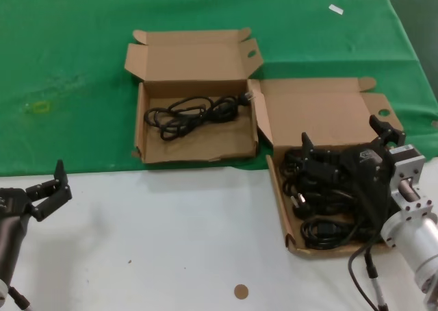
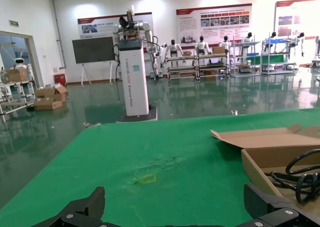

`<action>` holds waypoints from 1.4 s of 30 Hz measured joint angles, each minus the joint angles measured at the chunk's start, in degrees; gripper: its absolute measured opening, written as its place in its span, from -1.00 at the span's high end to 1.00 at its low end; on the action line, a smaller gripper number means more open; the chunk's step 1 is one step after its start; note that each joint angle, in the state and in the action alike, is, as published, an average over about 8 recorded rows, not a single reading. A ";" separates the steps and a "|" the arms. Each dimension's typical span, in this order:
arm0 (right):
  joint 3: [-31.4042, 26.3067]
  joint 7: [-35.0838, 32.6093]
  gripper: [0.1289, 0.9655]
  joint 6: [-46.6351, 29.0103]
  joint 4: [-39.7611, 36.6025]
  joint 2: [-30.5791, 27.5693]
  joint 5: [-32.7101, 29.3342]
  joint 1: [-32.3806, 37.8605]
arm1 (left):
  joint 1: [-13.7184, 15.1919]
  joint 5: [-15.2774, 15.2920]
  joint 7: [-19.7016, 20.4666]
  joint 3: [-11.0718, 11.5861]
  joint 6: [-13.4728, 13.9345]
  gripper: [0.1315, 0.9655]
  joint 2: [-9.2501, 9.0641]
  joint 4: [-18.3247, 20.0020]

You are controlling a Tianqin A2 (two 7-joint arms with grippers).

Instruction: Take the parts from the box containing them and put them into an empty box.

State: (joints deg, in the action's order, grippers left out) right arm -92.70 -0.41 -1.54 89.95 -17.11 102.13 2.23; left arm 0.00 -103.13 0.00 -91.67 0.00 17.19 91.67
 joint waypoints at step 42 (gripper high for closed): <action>0.00 0.00 -1.00 0.00 0.00 0.00 0.00 0.00 | 0.00 0.00 0.00 0.00 0.00 -1.00 0.00 0.00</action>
State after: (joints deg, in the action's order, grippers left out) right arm -92.70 -0.41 -1.54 89.95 -17.11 102.13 2.23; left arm 0.00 -103.13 0.00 -91.67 0.00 17.19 91.67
